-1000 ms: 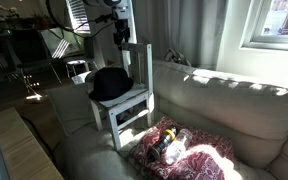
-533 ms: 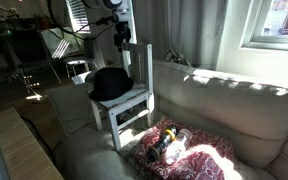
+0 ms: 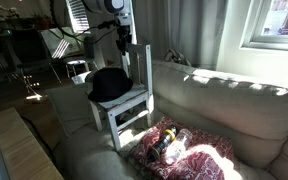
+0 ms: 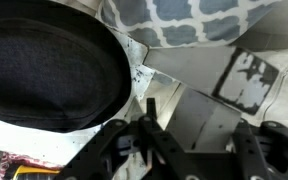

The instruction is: Turn the chair anticlockwise once on the sofa, pick up the black bowler hat and hang it on the right ear of the chair

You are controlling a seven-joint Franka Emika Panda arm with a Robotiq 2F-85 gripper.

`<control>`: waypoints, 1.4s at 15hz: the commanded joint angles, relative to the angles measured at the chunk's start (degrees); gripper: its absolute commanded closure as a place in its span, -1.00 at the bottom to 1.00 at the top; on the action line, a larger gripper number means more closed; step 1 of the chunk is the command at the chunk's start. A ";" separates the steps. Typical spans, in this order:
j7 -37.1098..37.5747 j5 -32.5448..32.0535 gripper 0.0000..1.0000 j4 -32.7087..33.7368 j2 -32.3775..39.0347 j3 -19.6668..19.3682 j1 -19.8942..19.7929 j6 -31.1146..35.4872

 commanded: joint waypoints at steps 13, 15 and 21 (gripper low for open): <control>-15.02 2.28 0.87 -1.05 -4.27 5.18 -4.73 -4.79; -17.32 1.52 0.87 -0.91 -5.32 4.71 -5.20 -7.50; -23.29 -0.07 0.87 0.28 -8.10 3.55 -5.23 -13.92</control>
